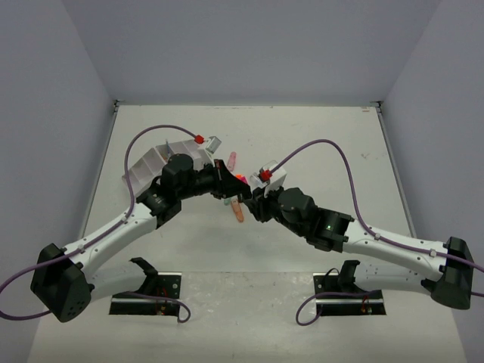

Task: Sort the stationery into containers
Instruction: Place the pen in the storage box.

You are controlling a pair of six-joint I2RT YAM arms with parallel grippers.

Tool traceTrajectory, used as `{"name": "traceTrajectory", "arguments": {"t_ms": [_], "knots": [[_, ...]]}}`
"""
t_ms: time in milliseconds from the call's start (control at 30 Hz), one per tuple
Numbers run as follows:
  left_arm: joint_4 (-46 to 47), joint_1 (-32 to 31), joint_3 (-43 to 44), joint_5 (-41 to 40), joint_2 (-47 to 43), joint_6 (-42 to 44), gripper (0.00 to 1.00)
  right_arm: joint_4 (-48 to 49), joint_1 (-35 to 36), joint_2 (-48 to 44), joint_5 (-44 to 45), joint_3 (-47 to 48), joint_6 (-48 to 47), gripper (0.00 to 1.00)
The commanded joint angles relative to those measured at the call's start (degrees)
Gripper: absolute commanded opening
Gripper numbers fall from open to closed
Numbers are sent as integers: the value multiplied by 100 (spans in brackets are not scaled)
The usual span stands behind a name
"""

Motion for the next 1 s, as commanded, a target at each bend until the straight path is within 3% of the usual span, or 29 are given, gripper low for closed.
{"name": "traceTrajectory", "arguments": {"t_ms": [0, 33, 67, 100, 167, 300, 433, 533, 733, 967], "knots": [[-599, -27, 582, -918, 45, 613, 0, 342, 32, -69, 375, 18, -101, 58], [-1024, -27, 771, -1586, 45, 789, 0, 342, 38, -55, 604, 4, -34, 93], [-1233, -33, 885, -2055, 62, 878, 0, 313, 34, -47, 771, -27, 47, 99], [-1418, -31, 998, -2580, 91, 954, 0, 283, 21, -39, 948, -58, 108, 99], [-1962, -27, 1450, -4711, 244, 1151, 0, 198, -76, -59, 1333, -134, 242, 99], [-1902, 242, 2098, -6994, 952, 1530, 0, 122, -306, -234, 1426, -329, 504, 99], [-1212, 956, 2358, -6889, 1409, 1707, 0, 122, -534, -487, 1231, -546, 666, 99], [-1196, 1405, 2739, -6925, 1799, 1704, 0, 103, -606, -608, 1095, -609, 701, 99], [-1183, 1549, 3018, -7318, 2666, 1842, 0, 96, -685, -725, 845, -636, 730, 99], [-942, 1616, 2387, -7116, 3016, 1497, 0, 96, -734, -675, 687, -631, 726, 99]]}}
